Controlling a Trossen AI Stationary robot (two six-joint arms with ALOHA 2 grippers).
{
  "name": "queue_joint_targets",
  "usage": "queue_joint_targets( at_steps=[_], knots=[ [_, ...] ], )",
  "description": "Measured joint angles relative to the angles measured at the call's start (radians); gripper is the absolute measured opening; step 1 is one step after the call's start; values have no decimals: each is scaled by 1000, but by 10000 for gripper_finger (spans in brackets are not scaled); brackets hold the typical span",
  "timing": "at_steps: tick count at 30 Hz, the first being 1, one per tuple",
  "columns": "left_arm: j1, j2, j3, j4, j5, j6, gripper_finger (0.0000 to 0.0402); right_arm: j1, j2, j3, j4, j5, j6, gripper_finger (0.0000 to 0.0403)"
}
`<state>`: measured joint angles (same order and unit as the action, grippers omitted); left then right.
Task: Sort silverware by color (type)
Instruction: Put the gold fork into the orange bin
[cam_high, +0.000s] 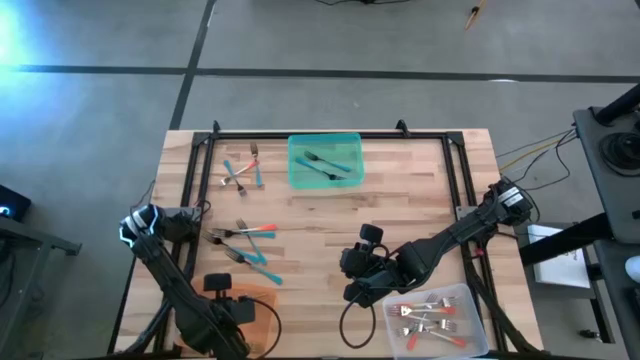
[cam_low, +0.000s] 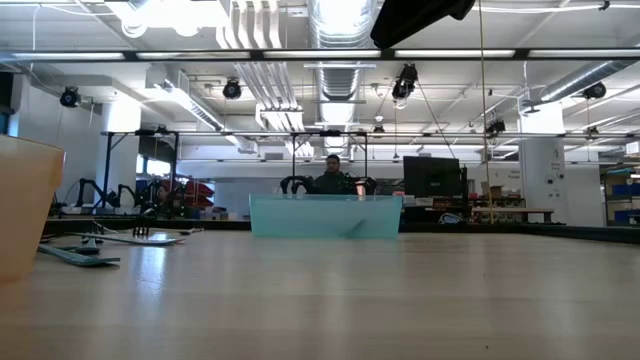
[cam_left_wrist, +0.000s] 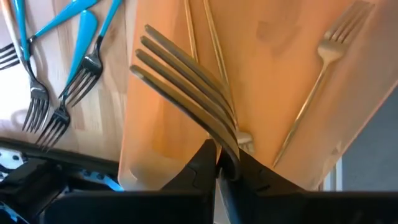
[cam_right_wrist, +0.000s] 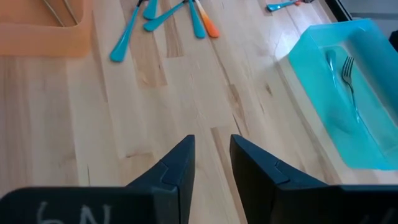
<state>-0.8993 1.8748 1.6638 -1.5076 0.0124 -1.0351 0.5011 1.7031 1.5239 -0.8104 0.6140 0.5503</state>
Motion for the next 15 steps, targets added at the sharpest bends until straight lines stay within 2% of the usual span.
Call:
queue_joint_targets(
  at_steps=[15],
  knots=[
    [17,25,2,15,-10,5,13,-1,0,-28,0,13,0,91]
  ],
)
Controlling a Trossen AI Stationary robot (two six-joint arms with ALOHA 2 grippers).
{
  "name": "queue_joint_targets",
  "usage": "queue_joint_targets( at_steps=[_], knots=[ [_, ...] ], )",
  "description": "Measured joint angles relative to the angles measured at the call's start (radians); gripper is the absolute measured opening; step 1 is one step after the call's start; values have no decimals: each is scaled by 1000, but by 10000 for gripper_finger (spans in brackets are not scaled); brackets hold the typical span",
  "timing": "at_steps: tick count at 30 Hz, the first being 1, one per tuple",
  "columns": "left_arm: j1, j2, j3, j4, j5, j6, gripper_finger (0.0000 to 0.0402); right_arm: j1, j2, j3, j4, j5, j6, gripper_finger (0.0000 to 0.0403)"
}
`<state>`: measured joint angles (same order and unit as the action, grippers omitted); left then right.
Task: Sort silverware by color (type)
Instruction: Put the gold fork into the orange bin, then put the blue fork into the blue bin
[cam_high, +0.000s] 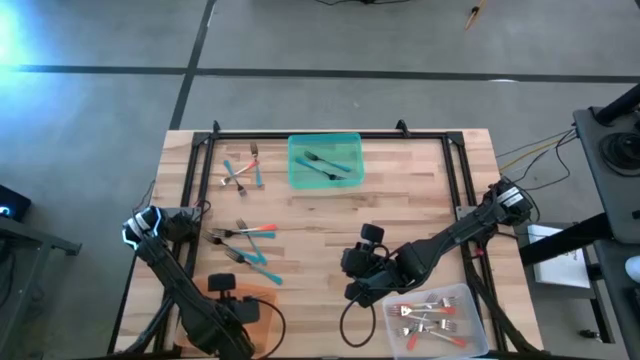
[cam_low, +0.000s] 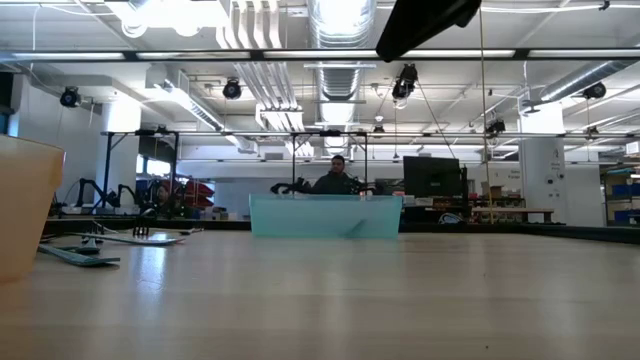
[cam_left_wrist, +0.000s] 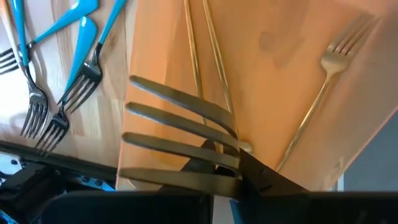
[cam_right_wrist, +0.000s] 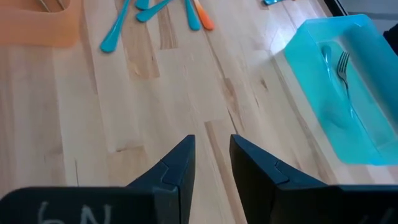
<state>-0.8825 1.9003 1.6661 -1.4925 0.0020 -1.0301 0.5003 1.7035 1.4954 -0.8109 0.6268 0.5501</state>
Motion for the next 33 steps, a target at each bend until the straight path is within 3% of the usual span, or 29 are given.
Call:
queue_joint_targets(
  at_steps=[6,14,18,24,28,33],
  knots=[
    [2,0,-2,78,-26,1,25,0,0,-23,0,2,0,91],
    [2,0,-2,58,-53,8,77,0,0,-35,0,2,0,91],
    [5,0,9,-74,-165,4,97,-3,0,-35,-1,2,-10,91],
    [52,-30,-16,-77,-393,96,105,-26,-12,-33,-24,4,-12,91],
    [132,-83,-122,-63,-461,196,105,-55,-21,-33,-75,4,-12,91],
    [271,-220,-359,0,-463,269,104,-101,-34,-33,-164,4,-9,91]
  ],
)
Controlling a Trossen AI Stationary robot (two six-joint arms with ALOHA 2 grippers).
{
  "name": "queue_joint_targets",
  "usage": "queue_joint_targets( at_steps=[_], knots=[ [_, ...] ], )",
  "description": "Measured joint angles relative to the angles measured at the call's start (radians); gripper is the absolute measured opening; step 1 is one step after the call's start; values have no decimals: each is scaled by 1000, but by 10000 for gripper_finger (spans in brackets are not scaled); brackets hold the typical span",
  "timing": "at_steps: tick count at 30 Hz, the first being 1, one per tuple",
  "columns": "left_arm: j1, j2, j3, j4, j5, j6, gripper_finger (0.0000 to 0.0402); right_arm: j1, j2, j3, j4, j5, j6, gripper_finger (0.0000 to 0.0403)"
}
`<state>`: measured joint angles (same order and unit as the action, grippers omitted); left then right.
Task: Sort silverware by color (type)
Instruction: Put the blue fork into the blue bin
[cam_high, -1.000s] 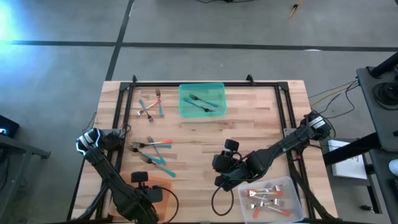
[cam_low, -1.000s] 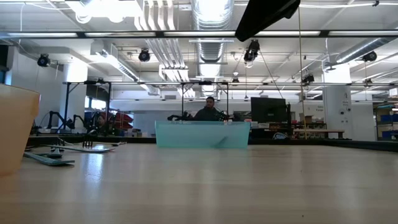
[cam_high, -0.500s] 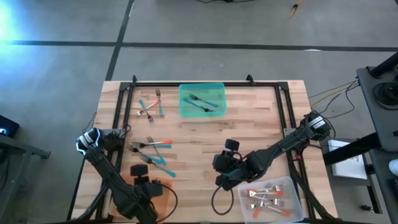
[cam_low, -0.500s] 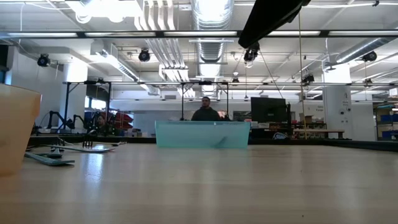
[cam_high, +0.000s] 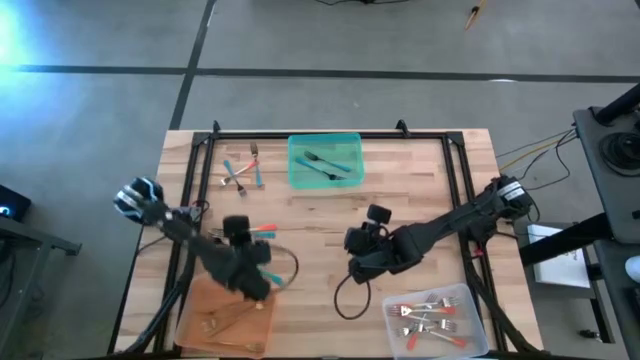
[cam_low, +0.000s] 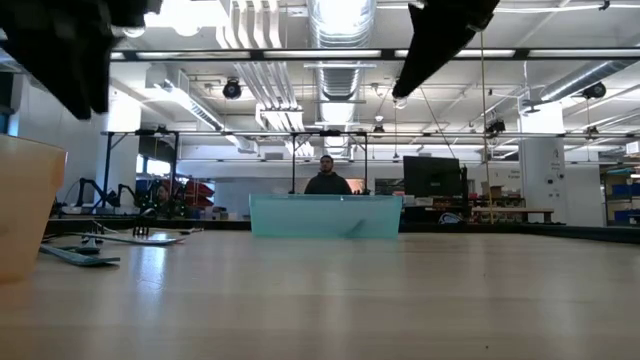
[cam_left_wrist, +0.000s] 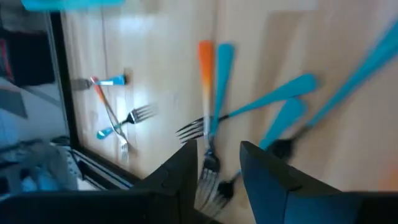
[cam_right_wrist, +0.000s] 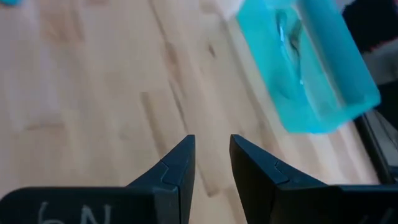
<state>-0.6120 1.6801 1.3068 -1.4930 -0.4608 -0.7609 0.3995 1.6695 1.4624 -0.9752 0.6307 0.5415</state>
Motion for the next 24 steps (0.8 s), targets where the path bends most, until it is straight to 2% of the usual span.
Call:
queue_joint_targets(
  at_steps=[6,11,14,17,20,24],
  knots=[
    [181,-229,-283,278,113,192,91,-46,0,0,-98,-3,9,91],
    [321,-380,-440,436,165,322,89,-64,0,-8,-152,2,77,91],
    [391,-443,-499,462,180,404,89,-67,1,-24,-148,31,95,91],
    [455,-485,-553,480,236,484,89,-72,1,-50,-138,72,107,91],
    [518,-502,-585,504,330,495,89,-89,1,-82,-138,100,138,91],
    [548,-499,-612,520,375,491,89,-126,1,-124,-136,104,142,91]
  ],
)
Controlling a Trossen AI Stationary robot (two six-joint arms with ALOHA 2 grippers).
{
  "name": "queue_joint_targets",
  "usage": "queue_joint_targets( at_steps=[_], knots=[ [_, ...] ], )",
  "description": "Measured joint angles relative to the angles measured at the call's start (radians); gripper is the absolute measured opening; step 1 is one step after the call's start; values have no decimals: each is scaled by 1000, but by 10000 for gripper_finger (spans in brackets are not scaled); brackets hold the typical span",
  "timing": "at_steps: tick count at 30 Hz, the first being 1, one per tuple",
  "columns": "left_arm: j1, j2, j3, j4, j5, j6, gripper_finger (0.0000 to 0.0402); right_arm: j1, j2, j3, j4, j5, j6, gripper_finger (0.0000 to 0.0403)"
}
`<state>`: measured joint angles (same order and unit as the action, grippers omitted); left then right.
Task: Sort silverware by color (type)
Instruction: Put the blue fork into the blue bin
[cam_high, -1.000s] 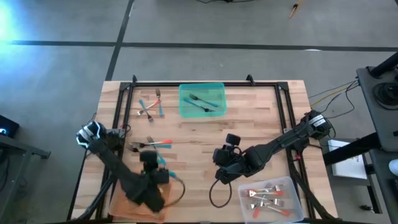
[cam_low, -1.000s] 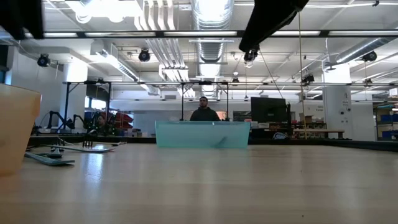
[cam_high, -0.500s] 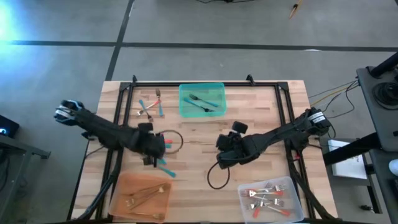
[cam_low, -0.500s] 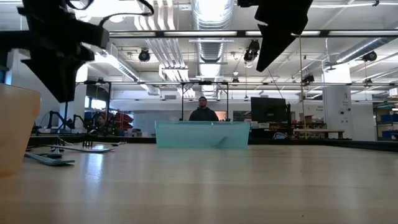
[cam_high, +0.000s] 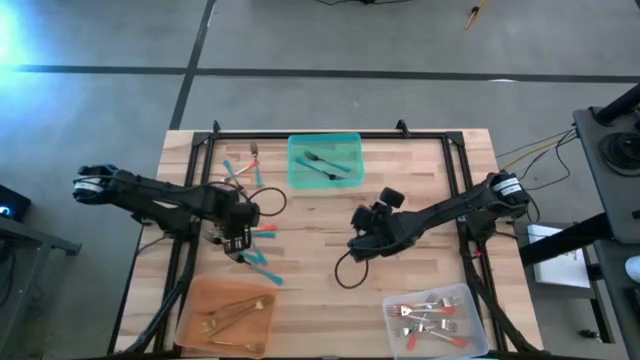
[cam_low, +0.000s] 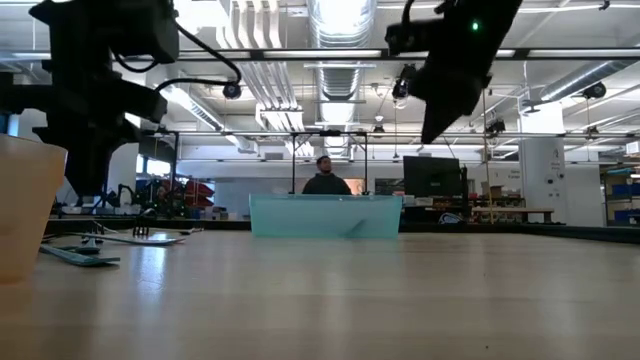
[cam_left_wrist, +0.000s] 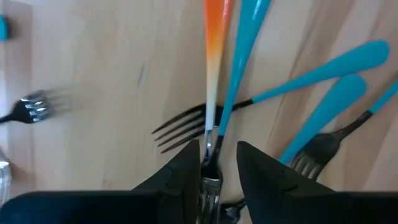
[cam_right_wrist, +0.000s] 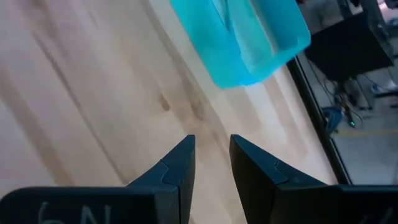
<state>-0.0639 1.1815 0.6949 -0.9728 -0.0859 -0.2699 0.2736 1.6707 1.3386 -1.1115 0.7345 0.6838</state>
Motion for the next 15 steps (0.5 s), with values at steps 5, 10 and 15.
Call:
queue_joint_targets(
  at_steps=[5,10,15],
  knots=[
    [1,31,0,19,25,0,89,-52,0,-48,0,0,-1,91],
    [1,93,-6,59,27,0,89,-87,0,-70,0,0,-8,91],
    [0,174,-9,76,54,14,89,-105,0,-78,7,1,-45,91]
  ],
)
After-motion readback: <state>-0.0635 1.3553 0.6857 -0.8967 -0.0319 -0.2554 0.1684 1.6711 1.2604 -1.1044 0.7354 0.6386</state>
